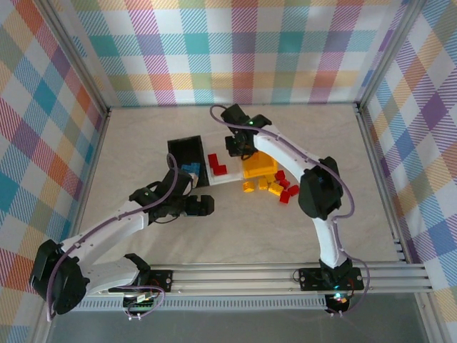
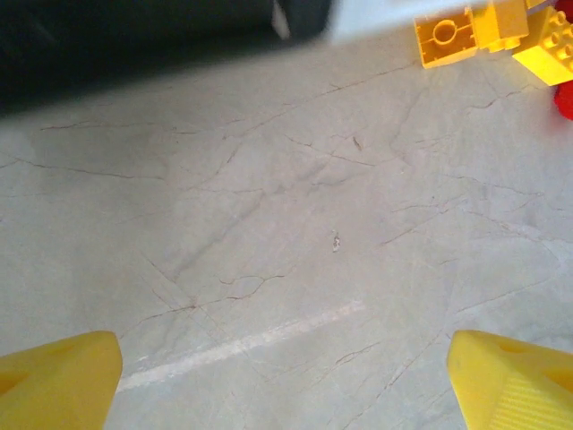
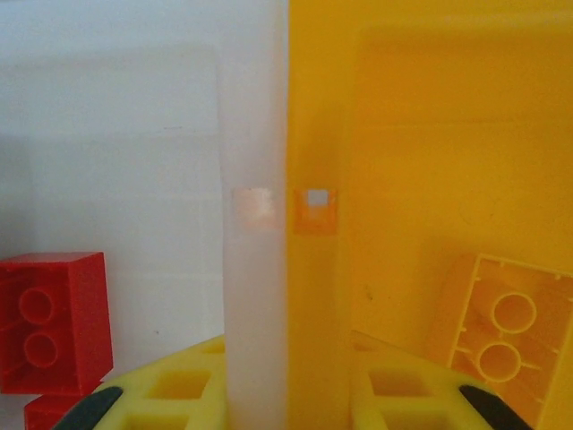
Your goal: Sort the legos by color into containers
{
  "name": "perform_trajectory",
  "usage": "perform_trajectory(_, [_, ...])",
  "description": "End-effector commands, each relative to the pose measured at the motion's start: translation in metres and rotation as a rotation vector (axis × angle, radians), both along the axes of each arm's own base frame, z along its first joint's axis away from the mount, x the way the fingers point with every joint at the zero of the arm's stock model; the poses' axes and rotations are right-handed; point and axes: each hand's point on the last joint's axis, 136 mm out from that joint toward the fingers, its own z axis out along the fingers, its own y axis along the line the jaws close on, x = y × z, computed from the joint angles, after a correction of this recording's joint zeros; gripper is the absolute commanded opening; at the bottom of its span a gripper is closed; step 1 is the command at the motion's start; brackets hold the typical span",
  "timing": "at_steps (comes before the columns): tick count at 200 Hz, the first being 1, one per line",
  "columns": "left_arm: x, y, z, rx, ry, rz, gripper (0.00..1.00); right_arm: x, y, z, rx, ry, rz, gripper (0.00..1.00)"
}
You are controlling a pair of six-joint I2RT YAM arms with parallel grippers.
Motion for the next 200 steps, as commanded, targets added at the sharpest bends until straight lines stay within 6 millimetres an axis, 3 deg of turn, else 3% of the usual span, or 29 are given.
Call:
perform_trajectory(1, [-0.005,0.012,0.003,0.028,-0.001,0.005,0.94,0.022,0.022,0.000,0.034,-0.037,0.041,0.18])
perform_trajectory(46, [-0.012,0.024,0.004,0.044,0.004,0.021,0.94,0.049,0.045,-0.020,0.079,-0.036,0.065,0.18])
perform_trajectory(104, [-0.013,0.028,0.003,0.030,0.006,0.032,0.95,0.040,0.068,-0.050,0.156,0.039,0.137,0.19])
perform_trajectory(117, [-0.014,0.028,0.003,0.025,0.007,0.034,0.95,0.039,0.069,-0.051,0.159,0.043,0.141,0.26])
perform_trajectory(136, [-0.014,0.027,0.004,0.019,0.005,0.033,0.95,0.038,0.068,-0.040,0.171,0.027,0.143,0.48])
perform_trajectory(145, [-0.014,0.026,0.004,0.015,0.008,0.031,0.95,0.037,0.068,-0.031,0.184,0.013,0.145,0.53])
perform_trajectory(200, [-0.014,0.025,0.014,-0.018,-0.008,0.046,0.94,0.027,0.065,0.022,0.238,-0.050,0.162,0.59])
